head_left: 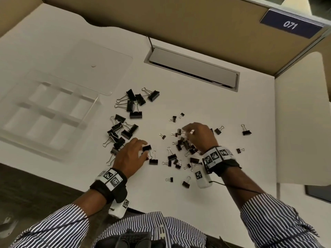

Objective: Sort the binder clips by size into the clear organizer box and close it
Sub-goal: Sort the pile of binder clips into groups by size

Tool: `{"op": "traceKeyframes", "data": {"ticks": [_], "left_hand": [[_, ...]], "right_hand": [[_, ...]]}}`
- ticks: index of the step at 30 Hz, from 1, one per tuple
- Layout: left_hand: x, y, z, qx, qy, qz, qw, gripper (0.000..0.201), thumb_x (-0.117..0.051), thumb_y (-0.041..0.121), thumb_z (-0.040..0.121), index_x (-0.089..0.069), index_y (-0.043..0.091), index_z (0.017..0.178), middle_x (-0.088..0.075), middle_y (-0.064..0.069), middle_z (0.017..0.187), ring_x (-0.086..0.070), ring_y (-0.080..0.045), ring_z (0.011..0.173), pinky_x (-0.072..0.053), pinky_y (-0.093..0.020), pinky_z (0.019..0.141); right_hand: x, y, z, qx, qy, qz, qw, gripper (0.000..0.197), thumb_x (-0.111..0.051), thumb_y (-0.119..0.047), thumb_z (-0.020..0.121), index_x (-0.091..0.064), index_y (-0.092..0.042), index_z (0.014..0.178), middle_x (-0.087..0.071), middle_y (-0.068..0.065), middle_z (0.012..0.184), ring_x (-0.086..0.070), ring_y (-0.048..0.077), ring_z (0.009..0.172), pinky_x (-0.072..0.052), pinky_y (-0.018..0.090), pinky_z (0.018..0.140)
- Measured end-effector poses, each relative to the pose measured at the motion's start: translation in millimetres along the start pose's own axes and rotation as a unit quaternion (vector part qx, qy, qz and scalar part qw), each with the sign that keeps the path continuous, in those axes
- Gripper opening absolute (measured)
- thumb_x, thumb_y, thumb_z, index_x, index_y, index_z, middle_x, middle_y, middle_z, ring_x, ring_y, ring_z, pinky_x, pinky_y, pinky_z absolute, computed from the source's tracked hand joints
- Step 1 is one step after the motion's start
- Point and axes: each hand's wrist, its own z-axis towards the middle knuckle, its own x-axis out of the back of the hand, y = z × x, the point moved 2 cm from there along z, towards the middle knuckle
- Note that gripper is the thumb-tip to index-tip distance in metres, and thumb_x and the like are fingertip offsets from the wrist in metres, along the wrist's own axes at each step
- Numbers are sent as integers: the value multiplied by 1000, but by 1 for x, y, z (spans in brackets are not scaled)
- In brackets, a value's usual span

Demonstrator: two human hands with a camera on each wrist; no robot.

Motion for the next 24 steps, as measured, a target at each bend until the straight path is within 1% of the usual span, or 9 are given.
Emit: {"op": "traceKeyframes", "data": {"ticks": [2,6,9,11,14,17,19,21,24], "left_hand": [[0,4,7,-3,-4,-1,1000,25,-64,29,90,-61,22,114,-56,8,98,-57,-10,86,-52,-30,68],[-1,18,26,-23,-4,6,1000,17,-64,29,90,-62,24,107,-55,9,97,-57,-7,87,-53,-31,65],[-2,31,38,-48,-2,7,999,14,-62,31,91,-62,26,104,-55,12,95,-55,-5,84,-49,-27,65],[-5,41,47,-67,-4,9,998,14,-61,31,91,-62,27,104,-55,12,95,-55,-6,84,-48,-27,64],[-10,59,61,-97,-12,16,995,14,-61,30,91,-63,24,104,-57,9,93,-56,-12,83,-48,-29,63],[-16,82,82,-119,-21,25,992,16,-62,31,90,-62,24,105,-58,8,94,-56,-14,86,-48,-29,65],[-26,101,99,-138,-33,29,989,20,-64,32,88,-63,23,105,-60,6,96,-58,-16,89,-49,-31,68],[-38,120,115,-155,-56,29,986,27,-67,40,87,-64,22,107,-62,4,97,-59,-18,92,-50,-34,73],[-59,146,139,-173,-100,50,979,42,-66,52,85,-64,20,112,-65,1,103,-58,-20,97,-48,-37,79]], "right_hand": [[6,15,7,-27,32,-41,998,28,-60,-17,90,-69,-25,115,-66,-2,112,-64,18,94,-51,33,81],[-3,24,17,-18,-1,-83,996,38,-59,-11,89,-65,-27,122,-61,0,117,-58,22,106,-51,36,81],[-12,24,22,-14,2,-123,992,32,-58,-7,87,-69,-24,111,-58,1,111,-56,26,103,-54,41,75],[-15,23,23,-12,14,-137,990,26,-58,-5,85,-68,-20,104,-57,2,105,-55,27,98,-53,40,70],[-14,24,25,-17,10,-129,991,22,-56,-6,85,-66,-17,101,-56,4,104,-54,27,98,-49,36,69],[-2,33,22,-37,28,-75,996,19,-59,-16,84,-65,-18,102,-56,2,103,-56,23,92,-48,33,70],[15,46,17,-65,71,-10,995,17,-61,-19,82,-63,-21,98,-56,0,101,-58,20,83,-46,31,69],[31,67,10,-98,120,60,986,14,-61,-21,78,-63,-26,91,-59,-3,97,-60,15,77,-48,32,69],[51,102,-3,-136,169,168,962,13,-57,-28,73,-64,-32,83,-64,-9,90,-64,16,83,-56,43,73]]}}
